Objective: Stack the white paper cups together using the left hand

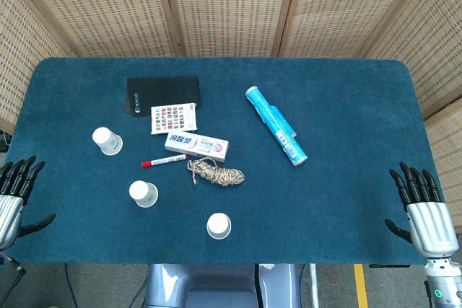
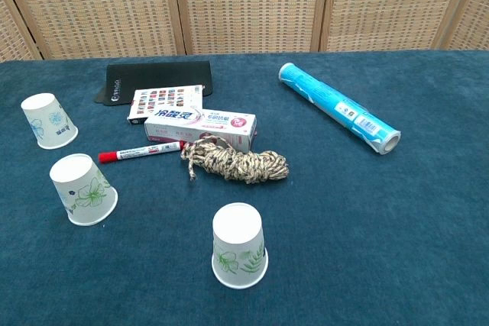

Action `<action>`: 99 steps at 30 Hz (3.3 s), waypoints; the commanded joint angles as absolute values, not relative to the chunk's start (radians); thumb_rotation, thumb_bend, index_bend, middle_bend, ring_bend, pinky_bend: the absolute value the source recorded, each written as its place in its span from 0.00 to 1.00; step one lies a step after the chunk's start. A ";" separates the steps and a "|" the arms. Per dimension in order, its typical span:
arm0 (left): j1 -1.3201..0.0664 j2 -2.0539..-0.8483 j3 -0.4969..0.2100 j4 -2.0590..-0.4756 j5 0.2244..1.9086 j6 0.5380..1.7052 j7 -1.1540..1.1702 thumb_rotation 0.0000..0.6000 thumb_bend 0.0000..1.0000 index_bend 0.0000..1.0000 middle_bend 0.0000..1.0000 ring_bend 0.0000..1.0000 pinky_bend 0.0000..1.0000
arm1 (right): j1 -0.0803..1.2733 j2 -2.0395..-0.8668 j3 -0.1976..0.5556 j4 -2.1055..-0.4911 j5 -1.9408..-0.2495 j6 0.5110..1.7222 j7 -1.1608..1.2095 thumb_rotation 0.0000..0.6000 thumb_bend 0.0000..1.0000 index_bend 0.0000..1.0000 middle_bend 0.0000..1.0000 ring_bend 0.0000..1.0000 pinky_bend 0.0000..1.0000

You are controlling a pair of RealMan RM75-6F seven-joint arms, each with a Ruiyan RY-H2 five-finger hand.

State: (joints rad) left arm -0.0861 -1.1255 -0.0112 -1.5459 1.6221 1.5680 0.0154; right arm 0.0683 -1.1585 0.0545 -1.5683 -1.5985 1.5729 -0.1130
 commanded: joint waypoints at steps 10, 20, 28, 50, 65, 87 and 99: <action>-0.117 -1.139 0.004 -1.540 1.669 1.532 0.028 1.00 0.00 0.00 0.00 0.00 0.00 | 0.068 -1.155 0.056 -1.575 -1.589 1.564 -0.112 1.00 0.00 0.00 0.00 0.00 0.00; -0.381 -1.224 0.023 -1.479 1.944 1.332 -0.032 1.00 0.00 0.00 0.00 0.00 0.00 | 0.076 -1.162 0.066 -1.571 -1.561 1.541 -0.128 1.00 0.00 0.00 0.00 0.00 0.00; -0.584 -1.308 -0.010 -1.544 1.980 1.088 0.059 1.00 0.00 0.00 0.00 0.00 0.00 | 0.087 -1.169 0.087 -1.562 -1.500 1.503 -0.143 1.00 0.00 0.00 0.00 0.00 0.00; -0.837 -1.499 -0.029 -1.482 1.891 0.840 0.127 1.00 0.00 0.23 0.07 0.17 0.25 | 0.106 -1.184 0.107 -1.540 -1.428 1.452 -0.163 1.00 0.00 0.00 0.00 0.00 0.00; -0.871 -1.606 -0.017 -1.442 1.828 0.857 0.168 1.00 0.26 0.53 0.37 0.44 0.43 | 0.107 -1.178 0.111 -1.535 -1.412 1.444 -0.141 1.00 0.00 0.00 0.00 0.00 0.00; -0.735 -1.108 -0.088 -1.762 1.611 1.012 0.172 1.00 0.27 0.57 0.40 0.46 0.44 | 0.101 -1.171 0.091 -1.564 -1.457 1.469 -0.149 1.00 0.00 0.00 0.00 0.00 0.00; -0.694 -1.119 -0.022 -1.610 1.644 1.033 0.004 1.00 0.27 0.57 0.40 0.46 0.44 | 0.097 -1.163 0.086 -1.580 -1.461 1.472 -0.157 1.00 0.00 0.01 0.00 0.00 0.00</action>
